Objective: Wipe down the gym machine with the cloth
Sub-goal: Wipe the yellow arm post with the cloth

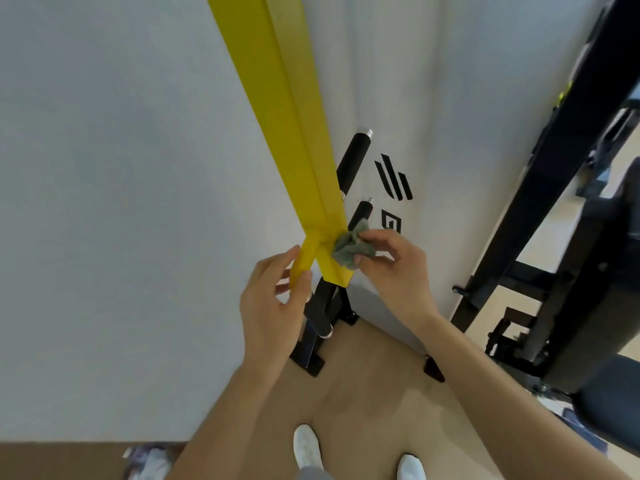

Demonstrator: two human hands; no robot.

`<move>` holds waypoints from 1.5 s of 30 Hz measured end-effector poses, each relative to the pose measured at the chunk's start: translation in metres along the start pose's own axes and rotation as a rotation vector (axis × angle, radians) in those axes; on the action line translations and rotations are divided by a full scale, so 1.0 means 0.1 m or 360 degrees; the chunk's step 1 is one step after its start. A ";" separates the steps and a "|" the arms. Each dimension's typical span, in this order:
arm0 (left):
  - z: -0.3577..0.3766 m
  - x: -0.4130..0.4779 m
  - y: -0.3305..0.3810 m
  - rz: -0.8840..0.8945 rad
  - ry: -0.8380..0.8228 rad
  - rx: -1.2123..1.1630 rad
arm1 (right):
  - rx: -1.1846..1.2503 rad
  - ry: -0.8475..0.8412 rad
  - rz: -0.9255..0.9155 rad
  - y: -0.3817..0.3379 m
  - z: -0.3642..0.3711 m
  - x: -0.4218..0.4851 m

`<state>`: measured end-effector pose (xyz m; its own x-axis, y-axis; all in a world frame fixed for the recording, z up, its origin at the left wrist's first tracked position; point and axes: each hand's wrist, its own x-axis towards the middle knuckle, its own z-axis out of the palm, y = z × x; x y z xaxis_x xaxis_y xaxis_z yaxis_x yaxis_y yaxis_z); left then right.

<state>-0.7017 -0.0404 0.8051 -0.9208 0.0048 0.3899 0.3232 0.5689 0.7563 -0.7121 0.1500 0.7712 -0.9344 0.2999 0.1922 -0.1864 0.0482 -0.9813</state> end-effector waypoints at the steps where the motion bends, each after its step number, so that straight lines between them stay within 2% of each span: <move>1: 0.02 0.03 -0.02 0.0007 0.0003 0.0005 | -0.0045 -0.0004 -0.0045 0.01 0.06 0.06; 5: 0.09 0.06 -0.06 0.0015 0.0087 -0.0031 | -0.0151 0.0035 -0.0124 0.12 0.26 0.15; 8: 0.10 0.08 -0.09 -0.0007 0.0111 -0.0031 | -0.0134 0.0072 -0.0011 0.27 0.33 0.11; 12: 0.08 0.13 -0.12 -0.0019 0.0106 -0.0014 | -0.0221 -0.0006 0.0230 0.52 0.39 -0.02; 19: 0.06 0.15 -0.16 -0.0013 0.0084 -0.0038 | -0.0440 0.0003 0.0383 0.66 0.41 -0.04; 22: 0.07 0.15 -0.20 0.0019 0.0076 -0.0045 | -0.0340 0.0085 0.0341 0.57 0.43 -0.02; 25: 0.09 0.15 -0.22 0.0005 0.0083 -0.0057 | -0.0209 0.0223 0.0173 0.40 0.50 0.02; 29: 0.10 0.15 -0.22 0.0003 0.0101 -0.0083 | -0.0261 0.0329 -0.0127 0.19 0.60 0.12; 32: 0.09 0.16 -0.23 -0.0015 0.0086 -0.0104 | -0.0370 0.0394 -0.0166 0.23 0.68 0.12; 45: 0.05 0.17 -0.20 -0.0049 0.0073 -0.0107 | -0.0552 0.0205 0.0458 0.90 0.69 -0.02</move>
<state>-0.7249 -0.0473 0.7937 -0.9202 -0.0507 0.3883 0.3099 0.5116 0.8014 -0.7482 0.0881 0.6834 -0.8838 0.4627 -0.0693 0.2076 0.2550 -0.9444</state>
